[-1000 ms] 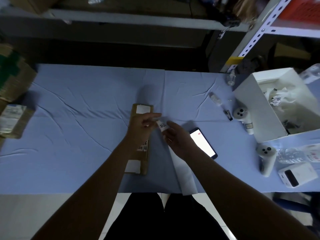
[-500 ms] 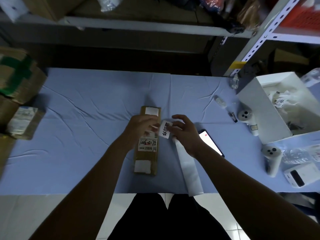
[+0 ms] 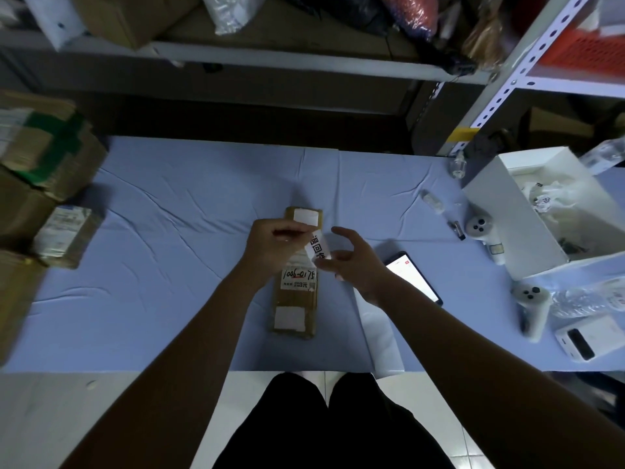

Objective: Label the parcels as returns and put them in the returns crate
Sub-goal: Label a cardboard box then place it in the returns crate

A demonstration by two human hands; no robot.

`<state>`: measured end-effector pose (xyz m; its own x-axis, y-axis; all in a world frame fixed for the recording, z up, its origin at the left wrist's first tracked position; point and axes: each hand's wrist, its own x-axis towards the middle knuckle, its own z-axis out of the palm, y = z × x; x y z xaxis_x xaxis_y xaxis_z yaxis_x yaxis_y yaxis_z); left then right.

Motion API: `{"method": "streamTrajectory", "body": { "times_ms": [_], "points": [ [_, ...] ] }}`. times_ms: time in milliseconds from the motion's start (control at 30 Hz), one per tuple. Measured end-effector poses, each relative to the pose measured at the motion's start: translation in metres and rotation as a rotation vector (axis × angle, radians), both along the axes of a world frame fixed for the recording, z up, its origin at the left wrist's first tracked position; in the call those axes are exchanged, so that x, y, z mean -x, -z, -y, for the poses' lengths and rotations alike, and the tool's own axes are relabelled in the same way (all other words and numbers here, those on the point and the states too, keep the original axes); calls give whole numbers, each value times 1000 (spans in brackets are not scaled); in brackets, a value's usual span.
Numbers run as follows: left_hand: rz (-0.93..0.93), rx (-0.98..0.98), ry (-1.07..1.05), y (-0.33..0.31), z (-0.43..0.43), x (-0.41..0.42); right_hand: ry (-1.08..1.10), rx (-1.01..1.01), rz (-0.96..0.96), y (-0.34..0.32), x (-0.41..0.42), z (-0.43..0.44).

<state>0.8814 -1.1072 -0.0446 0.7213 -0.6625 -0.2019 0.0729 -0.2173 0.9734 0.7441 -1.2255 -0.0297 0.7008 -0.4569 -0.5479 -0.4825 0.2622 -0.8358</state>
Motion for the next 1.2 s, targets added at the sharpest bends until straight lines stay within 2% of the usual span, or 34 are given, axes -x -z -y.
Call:
{"method": "streamTrajectory", "body": {
  "times_ms": [100,200,300,533,733,900,1000,1200],
  "points": [
    [-44,23,-61,-1,-10,7,162,-130,25,6,3,-10],
    [-61,-15,-163,1,-21,20,224,-181,58,10,7,-19],
    [-119,-20,-261,4,-33,35,235,-164,55,11,12,-29],
    [-200,-117,-345,10,-60,75,117,21,12,17,37,-46],
    [-313,-203,-464,24,-67,92,174,59,17,33,45,-60],
    [-125,-335,-410,41,-60,93,239,128,-74,50,41,-66],
    [50,-407,-375,55,-56,89,268,182,-118,55,33,-65],
    [276,-422,-362,76,-50,76,246,492,-143,69,18,-72]
  ]
}}
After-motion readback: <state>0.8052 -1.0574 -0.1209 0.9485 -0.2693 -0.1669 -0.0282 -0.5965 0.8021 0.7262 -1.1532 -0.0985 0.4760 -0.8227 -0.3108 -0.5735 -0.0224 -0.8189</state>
